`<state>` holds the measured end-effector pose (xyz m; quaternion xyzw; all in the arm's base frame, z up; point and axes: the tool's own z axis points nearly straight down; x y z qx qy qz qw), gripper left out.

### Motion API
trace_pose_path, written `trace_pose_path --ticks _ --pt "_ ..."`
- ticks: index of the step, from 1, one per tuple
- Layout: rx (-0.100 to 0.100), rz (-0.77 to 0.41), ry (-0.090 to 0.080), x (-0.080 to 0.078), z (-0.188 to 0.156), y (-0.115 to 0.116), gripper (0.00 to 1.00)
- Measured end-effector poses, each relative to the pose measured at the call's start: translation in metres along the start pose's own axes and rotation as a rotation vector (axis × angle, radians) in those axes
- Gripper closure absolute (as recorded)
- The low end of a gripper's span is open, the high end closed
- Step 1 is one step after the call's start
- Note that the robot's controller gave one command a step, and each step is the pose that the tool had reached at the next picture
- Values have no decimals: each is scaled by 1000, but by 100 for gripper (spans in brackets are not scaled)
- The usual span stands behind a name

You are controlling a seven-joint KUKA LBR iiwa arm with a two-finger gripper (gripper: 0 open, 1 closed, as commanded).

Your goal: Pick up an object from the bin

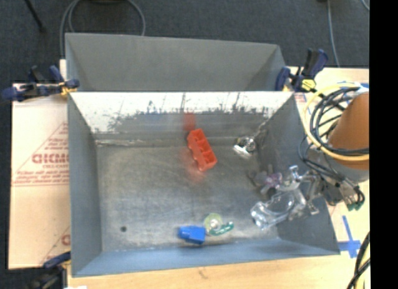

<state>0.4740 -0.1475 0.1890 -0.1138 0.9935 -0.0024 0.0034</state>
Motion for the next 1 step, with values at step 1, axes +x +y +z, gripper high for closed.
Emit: trace_pose_path --ticks 1 --pt "-4 -605 0 -11 -92 16 100"
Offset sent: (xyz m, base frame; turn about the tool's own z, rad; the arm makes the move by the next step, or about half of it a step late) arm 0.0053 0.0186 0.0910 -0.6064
